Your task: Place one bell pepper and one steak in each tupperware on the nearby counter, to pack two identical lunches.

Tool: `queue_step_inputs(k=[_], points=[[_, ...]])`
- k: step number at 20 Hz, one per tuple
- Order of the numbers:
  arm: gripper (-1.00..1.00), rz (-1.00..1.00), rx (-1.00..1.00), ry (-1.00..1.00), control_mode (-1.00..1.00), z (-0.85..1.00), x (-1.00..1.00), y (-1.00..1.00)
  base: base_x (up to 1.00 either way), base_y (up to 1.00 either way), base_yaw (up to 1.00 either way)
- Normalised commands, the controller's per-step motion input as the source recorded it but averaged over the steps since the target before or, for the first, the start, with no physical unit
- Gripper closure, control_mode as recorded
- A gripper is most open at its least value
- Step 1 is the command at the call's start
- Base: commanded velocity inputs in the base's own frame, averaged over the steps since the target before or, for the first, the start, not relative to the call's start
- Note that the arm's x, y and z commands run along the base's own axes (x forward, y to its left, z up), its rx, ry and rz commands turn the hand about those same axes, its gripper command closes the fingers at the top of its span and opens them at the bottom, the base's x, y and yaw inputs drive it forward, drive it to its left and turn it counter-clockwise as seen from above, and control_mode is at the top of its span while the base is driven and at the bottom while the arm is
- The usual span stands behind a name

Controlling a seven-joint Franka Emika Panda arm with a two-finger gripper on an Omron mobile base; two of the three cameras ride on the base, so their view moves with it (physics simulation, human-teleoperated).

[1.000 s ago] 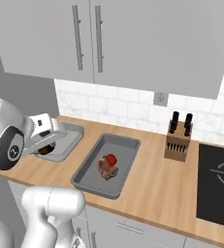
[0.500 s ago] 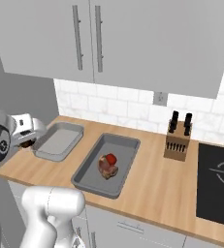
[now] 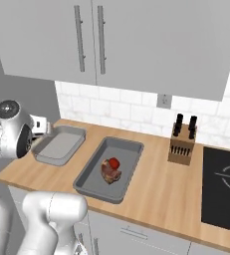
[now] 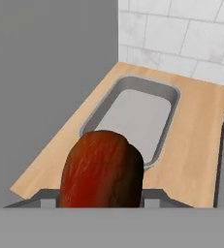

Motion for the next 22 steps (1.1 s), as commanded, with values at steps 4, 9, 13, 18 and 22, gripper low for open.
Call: queue_step_inputs(k=[4, 9, 13, 18, 22], points=[[1.00, -0.06, 0.00, 0.00, -1.00, -0.37, 0.48, 0.00, 0.00, 0.00, 0.00], [1.00, -0.04, 0.00, 0.01, -1.00, -0.43, 0.60, 0.00, 0.00, 0.00, 0.00], [1.00, -0.05, 0.00, 0.03, -1.00, -0.35, 0.63, 0.00, 0.00, 0.00, 0.00], [1.00, -0.03, 0.00, 0.04, -1.00, -0.35, 0.60, 0.00, 0.00, 0.00, 0.00], [1.00, -0.01, 0.00, 0.07, -1.00, -0.36, 0.59, 0.11, 0.00, 0.00, 0.00]])
